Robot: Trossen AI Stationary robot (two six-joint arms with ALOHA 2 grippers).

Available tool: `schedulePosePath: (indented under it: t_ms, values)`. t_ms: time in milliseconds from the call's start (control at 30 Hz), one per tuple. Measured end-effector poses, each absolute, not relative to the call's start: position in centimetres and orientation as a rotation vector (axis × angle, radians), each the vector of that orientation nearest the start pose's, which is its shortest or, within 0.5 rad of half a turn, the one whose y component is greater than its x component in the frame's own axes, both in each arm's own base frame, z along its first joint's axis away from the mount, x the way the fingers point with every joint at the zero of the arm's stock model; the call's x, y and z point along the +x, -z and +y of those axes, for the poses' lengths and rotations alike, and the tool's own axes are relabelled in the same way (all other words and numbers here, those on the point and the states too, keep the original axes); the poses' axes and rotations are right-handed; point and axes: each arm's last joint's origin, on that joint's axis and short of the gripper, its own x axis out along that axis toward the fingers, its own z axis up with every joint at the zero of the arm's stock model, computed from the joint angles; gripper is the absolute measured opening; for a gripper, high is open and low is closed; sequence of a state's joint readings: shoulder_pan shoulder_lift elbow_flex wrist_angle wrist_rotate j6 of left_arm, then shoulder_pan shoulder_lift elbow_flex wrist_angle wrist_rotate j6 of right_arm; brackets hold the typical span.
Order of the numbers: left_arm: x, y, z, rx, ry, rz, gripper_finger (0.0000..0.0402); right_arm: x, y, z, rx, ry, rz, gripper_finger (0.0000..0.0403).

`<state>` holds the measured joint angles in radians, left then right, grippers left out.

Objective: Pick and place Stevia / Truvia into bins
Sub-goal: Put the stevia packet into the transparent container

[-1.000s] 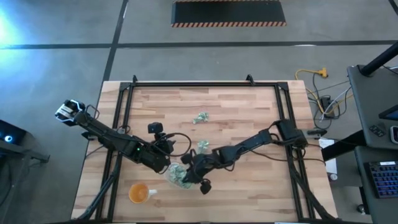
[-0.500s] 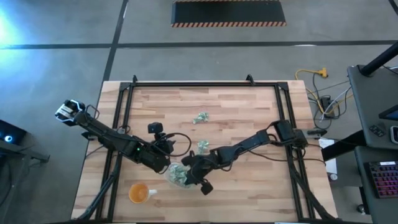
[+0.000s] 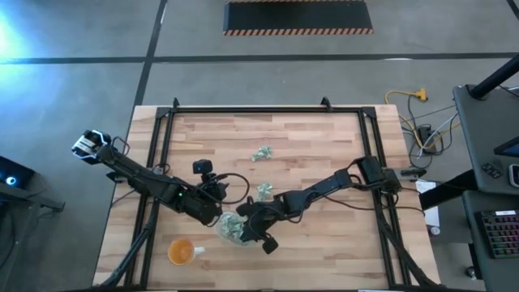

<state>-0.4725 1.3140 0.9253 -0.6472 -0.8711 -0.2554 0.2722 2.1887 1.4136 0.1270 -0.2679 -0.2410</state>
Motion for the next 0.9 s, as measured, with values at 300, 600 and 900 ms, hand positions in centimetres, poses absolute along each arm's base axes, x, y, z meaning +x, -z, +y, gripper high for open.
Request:
schedulePosePath:
  t_ms: [300,600,900]
  values:
    - [22.9,-24.7,-9.2,0.410,-0.458,0.754,0.0102,44.7,-13.8,13.3,-0.255,-0.610,0.583,0.0144]
    - [23.0,-24.7,-9.2,0.410,-0.458,0.754,0.0102,43.5,-16.9,14.5,-0.292,-0.656,0.591,0.0190]
    - [23.2,-24.6,-9.3,0.399,-0.460,0.741,0.0102,41.0,-19.2,14.1,-0.259,-0.640,0.774,0.0191]
